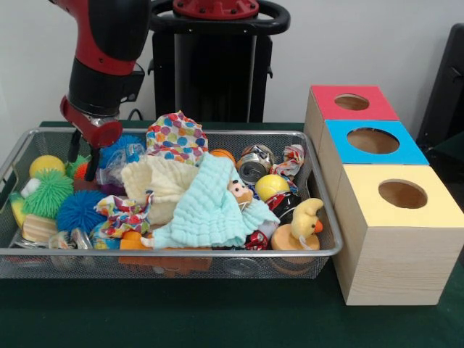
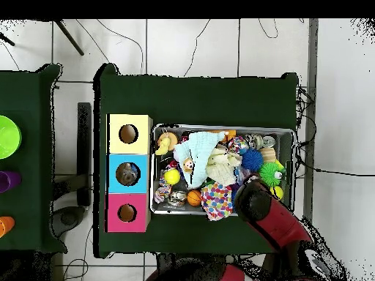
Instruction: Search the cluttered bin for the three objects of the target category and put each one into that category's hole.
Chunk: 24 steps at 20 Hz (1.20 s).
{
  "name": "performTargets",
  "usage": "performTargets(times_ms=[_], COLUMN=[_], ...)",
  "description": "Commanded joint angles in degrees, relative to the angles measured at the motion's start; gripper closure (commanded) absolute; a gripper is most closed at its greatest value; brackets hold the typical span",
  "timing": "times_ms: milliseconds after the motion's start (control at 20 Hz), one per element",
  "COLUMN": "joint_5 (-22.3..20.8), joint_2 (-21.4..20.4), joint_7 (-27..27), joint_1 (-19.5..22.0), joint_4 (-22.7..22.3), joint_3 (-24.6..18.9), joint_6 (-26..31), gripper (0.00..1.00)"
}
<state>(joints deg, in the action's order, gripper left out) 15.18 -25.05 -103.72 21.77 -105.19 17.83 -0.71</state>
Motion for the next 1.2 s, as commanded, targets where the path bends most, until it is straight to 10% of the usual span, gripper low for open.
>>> performTargets(times_ms=[50,1200], joint_5=[3.21,7.29], joint_2=[1.35,-0.16], joint_7=[-16.55,-14.19], joint_1=[-1.29,-7.64], joint_4=[-4.39,-1.8], joint_3=[-6.28,0.29], joint_6=[-3.31,4.7], gripper=[0.0,0.0])
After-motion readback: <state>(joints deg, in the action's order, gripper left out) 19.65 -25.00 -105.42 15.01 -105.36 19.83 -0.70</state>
